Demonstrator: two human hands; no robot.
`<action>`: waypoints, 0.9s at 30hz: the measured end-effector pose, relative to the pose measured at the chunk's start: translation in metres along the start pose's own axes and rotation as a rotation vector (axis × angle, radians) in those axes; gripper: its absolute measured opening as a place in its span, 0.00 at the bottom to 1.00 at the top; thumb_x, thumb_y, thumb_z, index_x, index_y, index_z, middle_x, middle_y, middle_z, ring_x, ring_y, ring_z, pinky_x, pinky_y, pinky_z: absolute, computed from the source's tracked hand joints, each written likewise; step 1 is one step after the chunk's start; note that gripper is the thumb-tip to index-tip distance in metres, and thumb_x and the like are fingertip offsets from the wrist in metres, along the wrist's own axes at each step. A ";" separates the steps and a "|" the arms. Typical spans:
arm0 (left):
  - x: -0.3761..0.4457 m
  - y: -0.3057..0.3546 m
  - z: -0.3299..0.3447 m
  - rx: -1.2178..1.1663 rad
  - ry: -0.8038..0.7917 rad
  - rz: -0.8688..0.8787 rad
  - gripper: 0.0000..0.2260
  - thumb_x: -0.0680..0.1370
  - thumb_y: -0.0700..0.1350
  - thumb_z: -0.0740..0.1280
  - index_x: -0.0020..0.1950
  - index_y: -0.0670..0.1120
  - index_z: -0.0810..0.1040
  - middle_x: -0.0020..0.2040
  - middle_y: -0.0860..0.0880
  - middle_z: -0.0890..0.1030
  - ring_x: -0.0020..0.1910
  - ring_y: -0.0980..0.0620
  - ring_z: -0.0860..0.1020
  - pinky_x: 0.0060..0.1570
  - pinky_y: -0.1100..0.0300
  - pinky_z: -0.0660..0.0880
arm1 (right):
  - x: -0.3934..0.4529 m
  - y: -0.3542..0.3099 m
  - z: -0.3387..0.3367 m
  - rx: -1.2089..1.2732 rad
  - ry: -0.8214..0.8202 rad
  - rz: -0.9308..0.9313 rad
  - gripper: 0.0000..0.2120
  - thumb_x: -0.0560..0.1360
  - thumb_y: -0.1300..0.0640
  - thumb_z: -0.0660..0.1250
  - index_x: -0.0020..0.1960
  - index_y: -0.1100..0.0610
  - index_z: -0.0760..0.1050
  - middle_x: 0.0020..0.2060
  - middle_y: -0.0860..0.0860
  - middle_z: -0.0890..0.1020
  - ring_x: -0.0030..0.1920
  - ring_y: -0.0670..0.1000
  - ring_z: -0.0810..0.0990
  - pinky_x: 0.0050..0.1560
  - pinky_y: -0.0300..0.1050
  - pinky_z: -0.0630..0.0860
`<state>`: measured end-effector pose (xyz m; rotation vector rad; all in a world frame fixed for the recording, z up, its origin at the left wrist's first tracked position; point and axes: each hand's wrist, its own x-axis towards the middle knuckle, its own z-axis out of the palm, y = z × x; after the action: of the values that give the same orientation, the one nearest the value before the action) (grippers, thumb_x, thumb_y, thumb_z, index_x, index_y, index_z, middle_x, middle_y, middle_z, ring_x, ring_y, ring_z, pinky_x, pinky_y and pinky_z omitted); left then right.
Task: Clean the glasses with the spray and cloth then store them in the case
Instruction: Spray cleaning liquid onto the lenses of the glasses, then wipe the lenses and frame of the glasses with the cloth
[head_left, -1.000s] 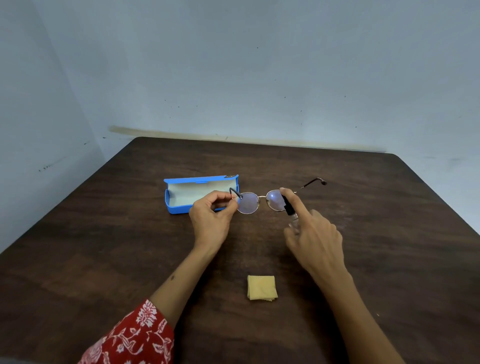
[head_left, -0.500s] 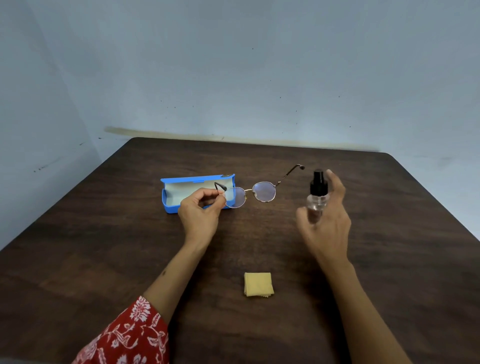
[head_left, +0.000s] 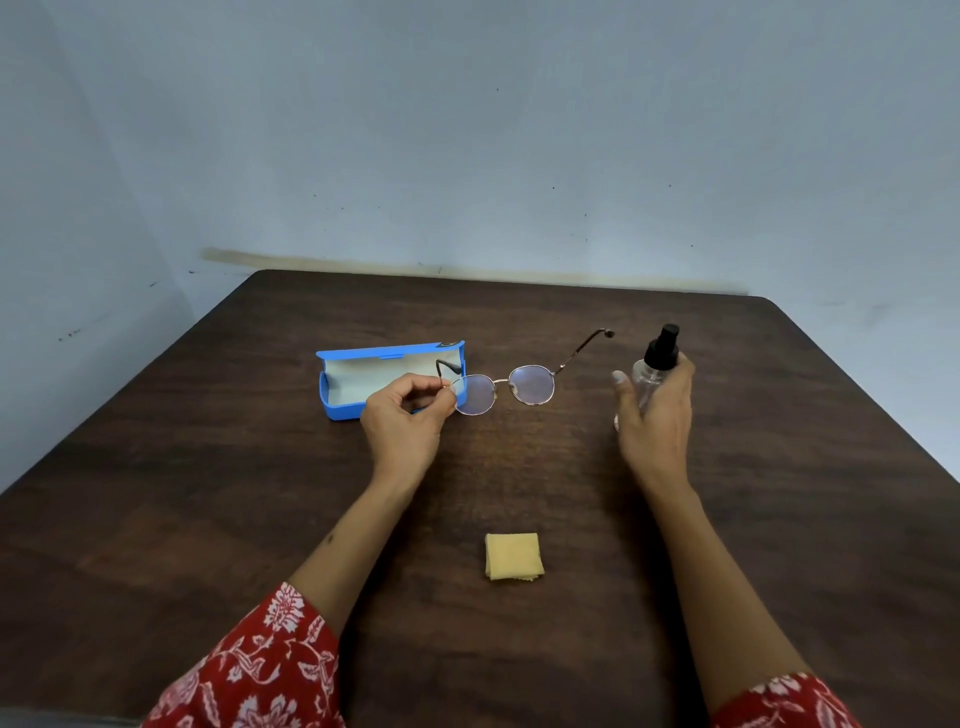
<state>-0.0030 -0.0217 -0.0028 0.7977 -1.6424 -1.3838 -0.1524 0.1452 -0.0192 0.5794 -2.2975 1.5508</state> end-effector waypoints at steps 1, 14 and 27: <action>-0.001 0.001 0.000 0.001 -0.009 0.004 0.07 0.69 0.34 0.72 0.40 0.46 0.82 0.37 0.52 0.83 0.36 0.61 0.80 0.45 0.58 0.81 | 0.001 -0.002 -0.003 0.009 -0.021 0.026 0.28 0.74 0.49 0.66 0.68 0.59 0.61 0.58 0.54 0.75 0.56 0.56 0.75 0.59 0.61 0.71; -0.013 -0.008 0.003 0.036 -0.058 -0.009 0.10 0.68 0.35 0.72 0.35 0.50 0.81 0.37 0.49 0.84 0.38 0.52 0.83 0.47 0.54 0.81 | -0.076 -0.077 -0.038 -0.193 -0.736 0.217 0.13 0.65 0.49 0.77 0.43 0.49 0.75 0.38 0.45 0.79 0.38 0.44 0.77 0.39 0.37 0.72; -0.017 -0.020 0.004 0.120 -0.110 0.039 0.06 0.68 0.36 0.74 0.36 0.47 0.82 0.36 0.50 0.84 0.33 0.60 0.79 0.40 0.65 0.77 | -0.078 -0.080 -0.023 -0.096 -0.911 0.084 0.09 0.63 0.55 0.77 0.34 0.52 0.77 0.29 0.46 0.80 0.30 0.41 0.74 0.34 0.38 0.72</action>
<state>0.0006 -0.0094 -0.0260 0.7647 -1.8309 -1.3324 -0.0447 0.1517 0.0177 1.4021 -3.0284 1.3488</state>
